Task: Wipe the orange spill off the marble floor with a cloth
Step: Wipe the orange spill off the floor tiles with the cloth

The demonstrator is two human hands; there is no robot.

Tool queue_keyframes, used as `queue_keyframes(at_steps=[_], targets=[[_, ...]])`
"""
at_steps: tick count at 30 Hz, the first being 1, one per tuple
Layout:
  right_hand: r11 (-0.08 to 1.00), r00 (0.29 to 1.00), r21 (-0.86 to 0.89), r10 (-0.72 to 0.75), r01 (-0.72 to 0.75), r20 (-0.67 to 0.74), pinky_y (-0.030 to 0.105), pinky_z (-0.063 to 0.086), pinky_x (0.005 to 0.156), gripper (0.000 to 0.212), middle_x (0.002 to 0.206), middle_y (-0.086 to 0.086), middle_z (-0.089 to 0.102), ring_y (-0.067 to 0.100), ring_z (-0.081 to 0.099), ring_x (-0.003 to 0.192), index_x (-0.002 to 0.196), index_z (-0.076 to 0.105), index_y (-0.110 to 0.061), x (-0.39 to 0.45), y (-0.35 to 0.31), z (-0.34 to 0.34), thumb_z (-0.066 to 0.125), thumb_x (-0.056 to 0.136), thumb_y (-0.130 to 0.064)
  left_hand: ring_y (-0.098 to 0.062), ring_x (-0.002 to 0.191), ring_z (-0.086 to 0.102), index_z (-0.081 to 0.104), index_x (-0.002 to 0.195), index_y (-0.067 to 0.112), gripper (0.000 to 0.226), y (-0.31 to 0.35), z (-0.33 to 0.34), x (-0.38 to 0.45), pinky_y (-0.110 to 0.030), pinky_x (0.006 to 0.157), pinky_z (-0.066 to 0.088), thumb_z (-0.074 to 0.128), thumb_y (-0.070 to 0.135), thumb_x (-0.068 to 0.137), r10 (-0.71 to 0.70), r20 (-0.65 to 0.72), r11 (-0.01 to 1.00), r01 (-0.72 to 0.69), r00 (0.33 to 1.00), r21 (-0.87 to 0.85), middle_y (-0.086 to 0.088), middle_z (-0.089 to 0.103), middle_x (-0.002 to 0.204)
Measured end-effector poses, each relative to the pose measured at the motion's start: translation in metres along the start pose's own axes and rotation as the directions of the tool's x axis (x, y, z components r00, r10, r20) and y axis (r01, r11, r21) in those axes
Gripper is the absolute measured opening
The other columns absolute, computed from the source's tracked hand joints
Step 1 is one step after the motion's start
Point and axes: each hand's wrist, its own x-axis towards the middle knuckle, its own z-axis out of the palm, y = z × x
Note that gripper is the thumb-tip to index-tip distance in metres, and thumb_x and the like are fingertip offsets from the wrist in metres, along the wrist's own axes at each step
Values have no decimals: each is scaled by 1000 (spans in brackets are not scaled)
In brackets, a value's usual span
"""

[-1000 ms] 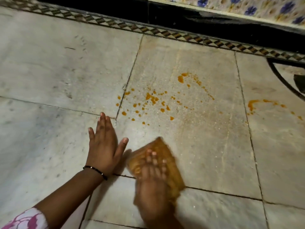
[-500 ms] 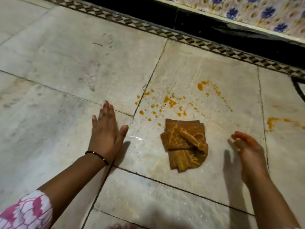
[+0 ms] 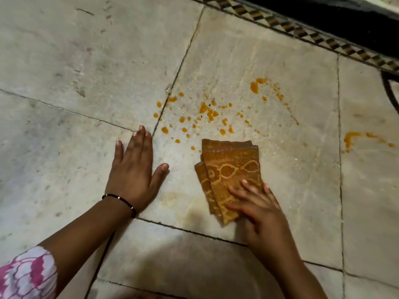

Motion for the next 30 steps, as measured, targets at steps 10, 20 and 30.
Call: queue_keyframes(at_steps=[10, 20, 30], targets=[[906, 975, -369, 224, -207, 4, 51, 3, 116, 67, 157, -6, 9, 24, 5, 145, 149, 13, -32, 60, -25, 22, 13, 87, -58, -23, 144, 8, 14, 148, 5, 77, -2, -1, -2, -44, 116, 1, 15, 56, 90, 39, 18, 999, -39, 999, 28, -12, 9, 156], [884, 956, -380, -199, 271, 217, 59, 6, 112, 63, 155, -2, 26, 25, 11, 145, 146, 27, -30, 78, -79, 86, 35, 89, -54, -30, 140, 23, 30, 143, 2, 82, -18, -11, -14, -48, 114, 12, 5, 61, 91, 7, -46, 976, -16, 999, -215, -16, 24, 152], [826, 958, -488, 266, -283, -106, 53, 2, 115, 74, 158, 0, 14, 25, 5, 145, 150, 11, -31, 44, 12, 23, 22, 85, -65, -29, 141, 20, 28, 144, 2, 80, -15, -6, -11, -38, 115, 3, 5, 59, 91, 5, -8, 997, -5, 1000, -77, -16, 20, 153]])
